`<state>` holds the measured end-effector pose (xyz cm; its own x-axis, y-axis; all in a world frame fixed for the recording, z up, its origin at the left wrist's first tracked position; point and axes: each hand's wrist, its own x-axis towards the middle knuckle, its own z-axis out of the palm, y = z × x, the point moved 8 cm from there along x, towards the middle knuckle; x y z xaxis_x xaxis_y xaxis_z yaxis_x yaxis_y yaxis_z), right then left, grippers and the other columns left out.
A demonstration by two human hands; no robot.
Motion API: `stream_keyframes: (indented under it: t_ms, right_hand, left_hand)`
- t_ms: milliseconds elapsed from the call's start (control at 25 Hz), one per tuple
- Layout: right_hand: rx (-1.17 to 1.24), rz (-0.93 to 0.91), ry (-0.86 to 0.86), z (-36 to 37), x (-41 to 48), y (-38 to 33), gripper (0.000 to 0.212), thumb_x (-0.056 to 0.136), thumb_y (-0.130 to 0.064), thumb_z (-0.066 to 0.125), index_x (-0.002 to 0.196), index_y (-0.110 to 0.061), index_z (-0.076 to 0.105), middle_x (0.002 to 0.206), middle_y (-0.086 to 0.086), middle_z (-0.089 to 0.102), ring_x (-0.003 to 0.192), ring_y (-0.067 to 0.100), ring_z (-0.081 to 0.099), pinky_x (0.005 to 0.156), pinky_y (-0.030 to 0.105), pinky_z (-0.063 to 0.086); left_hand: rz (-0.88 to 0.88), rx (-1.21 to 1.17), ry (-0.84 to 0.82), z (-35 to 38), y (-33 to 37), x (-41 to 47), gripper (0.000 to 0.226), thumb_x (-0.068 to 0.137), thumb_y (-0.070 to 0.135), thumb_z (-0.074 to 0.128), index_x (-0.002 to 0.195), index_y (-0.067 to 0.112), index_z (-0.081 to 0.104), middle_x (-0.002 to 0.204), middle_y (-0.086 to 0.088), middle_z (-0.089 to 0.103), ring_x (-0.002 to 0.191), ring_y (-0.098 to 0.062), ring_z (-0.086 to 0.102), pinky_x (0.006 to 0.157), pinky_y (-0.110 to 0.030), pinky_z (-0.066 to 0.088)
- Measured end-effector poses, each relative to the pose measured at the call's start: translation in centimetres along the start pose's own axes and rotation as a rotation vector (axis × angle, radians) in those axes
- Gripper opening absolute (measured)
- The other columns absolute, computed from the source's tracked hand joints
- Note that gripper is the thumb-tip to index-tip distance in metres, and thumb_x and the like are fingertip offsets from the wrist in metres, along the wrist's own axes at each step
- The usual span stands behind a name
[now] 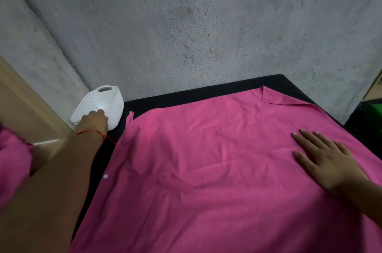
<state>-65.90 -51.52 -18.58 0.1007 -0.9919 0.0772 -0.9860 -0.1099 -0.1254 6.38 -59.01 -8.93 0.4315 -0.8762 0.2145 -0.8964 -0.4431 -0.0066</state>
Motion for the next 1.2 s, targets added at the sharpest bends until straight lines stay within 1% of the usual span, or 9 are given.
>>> stream_keyframes:
  t_ms: [320,400,480,600,720,920,1040,1120,1200]
  right_hand:
    - [0.01,0.016,0.0,-0.1,-0.1,-0.1,0.076,0.094,-0.08,0.007,0.165,-0.053,0.016,0.174,-0.02,0.015,0.162,0.013,0.016,0.126,0.046,0.021]
    - [0.01,0.016,0.008,-0.2,-0.1,0.0,0.078,0.093,-0.081,0.005,0.165,-0.052,0.016,0.174,-0.02,0.016,0.162,0.013,0.017,0.126,0.047,0.022]
    - [0.014,0.012,0.009,-0.3,-0.1,-0.1,0.078,0.093,-0.081,0.005,0.165,-0.052,0.017,0.174,-0.019,0.017,0.161,0.013,0.018,0.126,0.047,0.023]
    - [0.016,0.02,-0.002,-0.3,0.1,-0.1,0.077,0.093,-0.08,0.006,0.165,-0.053,0.016,0.174,-0.02,0.015,0.162,0.012,0.016,0.126,0.047,0.021]
    - [0.013,0.017,0.001,-0.1,0.1,0.0,0.076,0.094,-0.08,0.007,0.164,-0.053,0.015,0.174,-0.02,0.015,0.162,0.012,0.015,0.127,0.047,0.02]
    - [0.014,0.02,0.0,-0.2,0.1,0.0,0.075,0.094,-0.079,0.008,0.165,-0.053,0.016,0.174,-0.02,0.016,0.162,0.013,0.016,0.126,0.047,0.02]
    - [0.011,0.022,-0.003,-0.1,0.1,0.0,0.075,0.095,-0.079,0.009,0.164,-0.053,0.016,0.174,-0.02,0.016,0.162,0.012,0.016,0.126,0.047,0.02]
    - [0.007,0.026,-0.002,-0.1,0.0,0.1,0.074,0.095,-0.079,0.009,0.164,-0.053,0.016,0.174,-0.02,0.015,0.162,0.012,0.016,0.126,0.046,0.021]
    - [0.007,0.023,0.0,-0.2,0.2,0.3,0.074,0.095,-0.08,0.009,0.164,-0.053,0.016,0.174,-0.02,0.016,0.162,0.013,0.016,0.126,0.046,0.021]
  left_hand:
    - [0.08,-0.13,0.217,-2.1,5.6,-1.7,0.028,0.099,0.017,0.056,0.126,0.011,0.056,0.124,-0.022,0.053,0.112,-0.045,0.054,0.083,-0.057,0.05]
    - [0.204,-0.215,-0.009,0.2,8.1,-1.8,0.027,0.098,0.025,0.058,0.122,0.014,0.063,0.118,-0.02,0.06,0.11,-0.043,0.061,0.088,-0.05,0.051]
    - [0.185,-0.197,-0.303,3.7,8.1,-2.0,0.052,0.092,0.05,0.066,0.133,0.018,0.063,0.126,-0.02,0.063,0.118,-0.041,0.062,0.099,-0.043,0.049]
    - [0.108,-0.154,-0.412,5.7,7.6,-1.7,0.058,0.088,0.065,0.065,0.132,0.028,0.063,0.134,-0.015,0.06,0.123,-0.035,0.059,0.11,-0.041,0.045]
    - [0.141,-0.189,-0.439,4.2,9.4,-1.5,0.016,0.095,0.033,0.066,0.101,0.018,0.07,0.114,-0.01,0.072,0.104,-0.03,0.066,0.095,-0.034,0.051]
    - [0.174,-0.003,-0.574,4.4,10.4,-2.2,0.04,0.095,0.038,0.051,0.076,0.008,0.069,0.084,-0.01,0.071,0.073,-0.025,0.066,0.068,-0.03,0.049]
    - [0.029,-0.163,-0.273,1.3,9.2,-0.8,0.03,0.088,0.027,0.058,0.105,0.007,0.074,0.112,-0.021,0.072,0.102,-0.037,0.068,0.093,-0.039,0.055]
    - [-0.154,-0.331,-0.023,-0.7,7.6,-0.4,0.044,0.092,0.015,0.058,0.134,0.004,0.055,0.129,-0.028,0.062,0.12,-0.048,0.06,0.103,-0.05,0.048]
    - [-0.177,-0.396,-0.056,-0.2,8.7,-1.8,0.059,0.093,0.013,0.057,0.147,0.004,0.036,0.138,-0.028,0.055,0.127,-0.049,0.055,0.107,-0.054,0.045]
